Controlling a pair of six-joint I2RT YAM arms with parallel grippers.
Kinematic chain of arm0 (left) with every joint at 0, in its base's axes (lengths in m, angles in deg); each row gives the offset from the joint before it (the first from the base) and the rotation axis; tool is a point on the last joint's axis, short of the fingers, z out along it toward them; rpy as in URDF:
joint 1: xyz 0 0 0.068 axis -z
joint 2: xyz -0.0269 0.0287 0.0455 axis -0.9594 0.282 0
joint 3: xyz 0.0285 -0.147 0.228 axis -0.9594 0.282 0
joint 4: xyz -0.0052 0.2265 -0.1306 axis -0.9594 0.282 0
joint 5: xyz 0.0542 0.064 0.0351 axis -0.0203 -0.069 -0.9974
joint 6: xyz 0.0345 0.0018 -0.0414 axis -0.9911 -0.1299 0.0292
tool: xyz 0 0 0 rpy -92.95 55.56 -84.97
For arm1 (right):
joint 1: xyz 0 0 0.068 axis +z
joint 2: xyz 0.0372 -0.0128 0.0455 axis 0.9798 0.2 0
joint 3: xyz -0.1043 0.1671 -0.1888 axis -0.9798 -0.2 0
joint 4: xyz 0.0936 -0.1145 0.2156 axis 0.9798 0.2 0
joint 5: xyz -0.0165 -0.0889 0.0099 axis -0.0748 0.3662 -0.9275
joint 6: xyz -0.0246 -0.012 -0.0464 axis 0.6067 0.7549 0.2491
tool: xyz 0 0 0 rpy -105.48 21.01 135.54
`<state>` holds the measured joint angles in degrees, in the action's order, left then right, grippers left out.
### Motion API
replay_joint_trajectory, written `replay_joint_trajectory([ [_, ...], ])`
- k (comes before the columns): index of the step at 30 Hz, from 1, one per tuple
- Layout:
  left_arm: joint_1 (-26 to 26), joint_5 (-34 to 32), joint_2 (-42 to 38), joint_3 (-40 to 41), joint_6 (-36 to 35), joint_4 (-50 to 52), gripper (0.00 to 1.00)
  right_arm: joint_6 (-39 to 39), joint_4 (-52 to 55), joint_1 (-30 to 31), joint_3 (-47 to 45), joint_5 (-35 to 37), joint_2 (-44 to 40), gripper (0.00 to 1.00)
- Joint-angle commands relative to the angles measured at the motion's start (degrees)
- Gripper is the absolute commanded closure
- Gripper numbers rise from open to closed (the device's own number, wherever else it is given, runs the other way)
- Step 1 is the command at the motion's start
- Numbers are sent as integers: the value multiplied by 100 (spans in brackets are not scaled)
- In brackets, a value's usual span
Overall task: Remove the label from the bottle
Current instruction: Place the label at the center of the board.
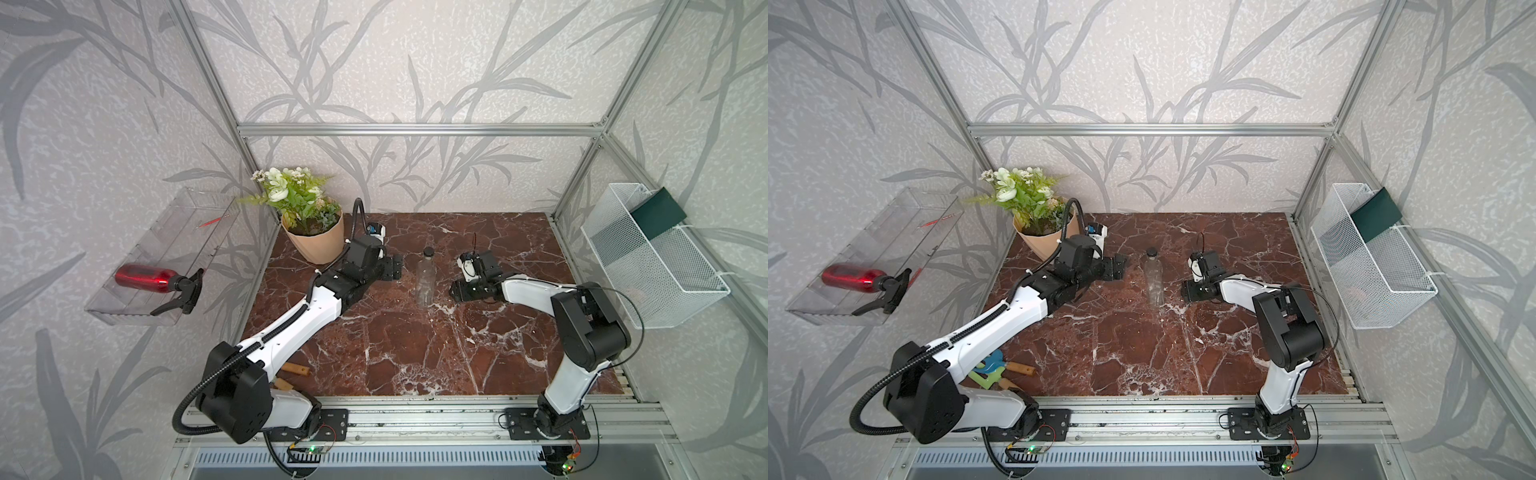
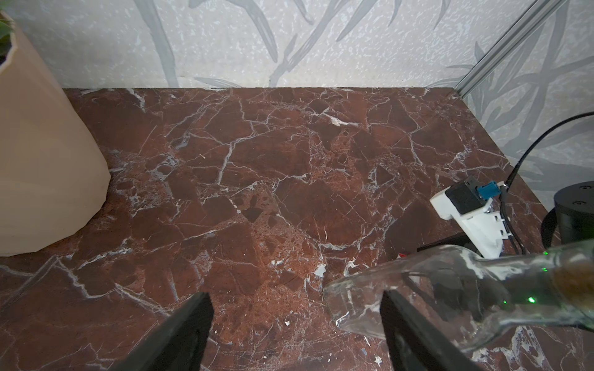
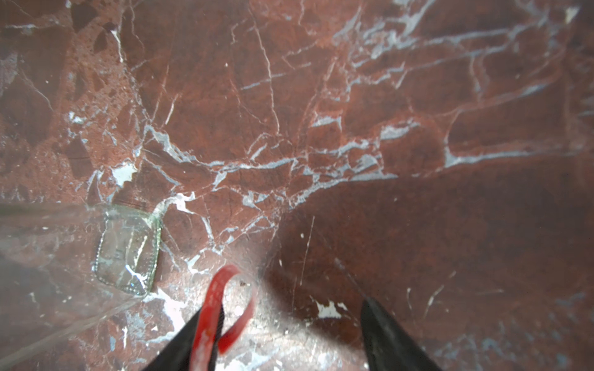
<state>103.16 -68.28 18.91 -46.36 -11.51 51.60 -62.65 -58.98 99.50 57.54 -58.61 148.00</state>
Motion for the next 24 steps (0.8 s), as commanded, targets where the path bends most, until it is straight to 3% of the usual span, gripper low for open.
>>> replay_joint_trajectory([
  [1,-34,24,52,79,101,-81,15,-97,360,-30,213,116,5,27],
  [14,-61,59,53,114,119,-195,15,-658,1467,-38,300,834,152,23],
  [24,-76,35,18,165,136,-241,15,-756,1896,-37,395,518,55,23],
])
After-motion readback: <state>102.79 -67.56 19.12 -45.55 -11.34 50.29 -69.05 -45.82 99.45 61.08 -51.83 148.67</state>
